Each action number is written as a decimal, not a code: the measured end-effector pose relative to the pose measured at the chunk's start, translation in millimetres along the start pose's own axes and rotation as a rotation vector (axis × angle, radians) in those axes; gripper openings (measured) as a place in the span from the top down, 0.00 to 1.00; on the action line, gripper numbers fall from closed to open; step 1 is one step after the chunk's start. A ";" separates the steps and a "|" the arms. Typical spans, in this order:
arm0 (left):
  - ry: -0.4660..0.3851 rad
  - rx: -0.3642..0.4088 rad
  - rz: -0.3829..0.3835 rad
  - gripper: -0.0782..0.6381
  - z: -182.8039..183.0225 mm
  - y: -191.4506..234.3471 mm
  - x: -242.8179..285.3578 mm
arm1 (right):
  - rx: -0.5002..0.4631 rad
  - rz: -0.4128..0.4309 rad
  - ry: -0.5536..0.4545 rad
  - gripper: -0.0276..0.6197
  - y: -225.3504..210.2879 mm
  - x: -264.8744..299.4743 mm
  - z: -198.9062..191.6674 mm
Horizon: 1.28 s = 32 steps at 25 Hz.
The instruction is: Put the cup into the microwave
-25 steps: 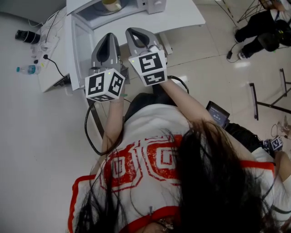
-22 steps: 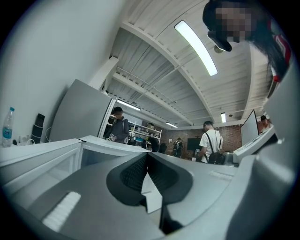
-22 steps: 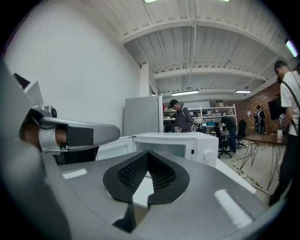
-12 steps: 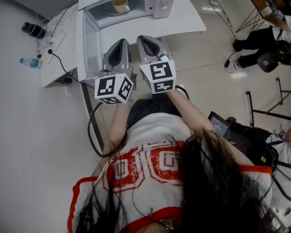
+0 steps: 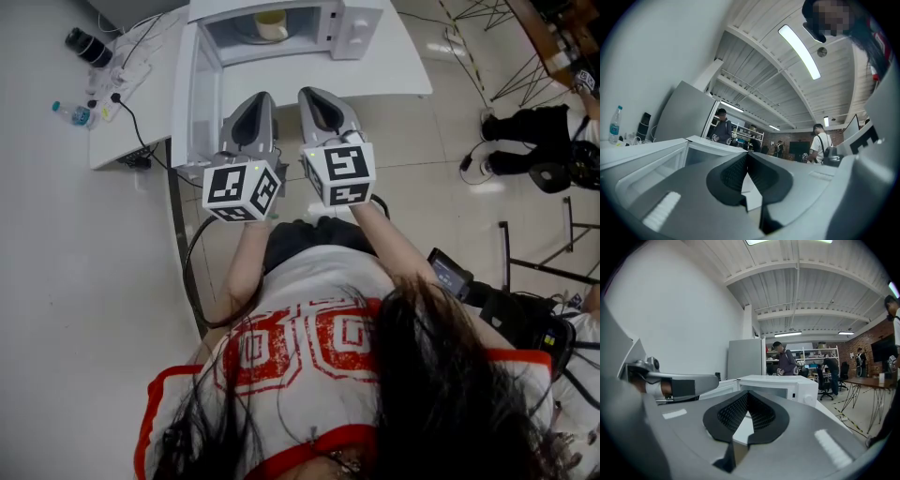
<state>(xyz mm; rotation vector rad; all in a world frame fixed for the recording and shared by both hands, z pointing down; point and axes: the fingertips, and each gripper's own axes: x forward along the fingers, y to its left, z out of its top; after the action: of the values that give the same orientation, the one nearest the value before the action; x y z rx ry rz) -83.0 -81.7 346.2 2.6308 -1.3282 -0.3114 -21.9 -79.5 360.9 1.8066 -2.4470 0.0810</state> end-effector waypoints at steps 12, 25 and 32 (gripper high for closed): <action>0.026 0.006 0.006 0.89 -9.5 -29.2 12.3 | 0.015 0.010 0.017 0.96 -25.6 -17.7 -7.1; 0.057 0.022 -0.002 0.89 -21.8 -48.6 10.6 | 0.044 0.002 0.002 0.96 -34.2 -33.8 -10.5; 0.067 0.037 -0.013 0.89 -22.2 -56.2 10.9 | 0.053 0.015 0.001 0.96 -31.3 -36.4 -10.2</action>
<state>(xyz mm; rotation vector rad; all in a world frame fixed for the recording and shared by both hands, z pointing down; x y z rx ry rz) -27.4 -56.1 352.4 2.6566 -1.3085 -0.1996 19.1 -53.1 366.5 1.8088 -2.4807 0.1492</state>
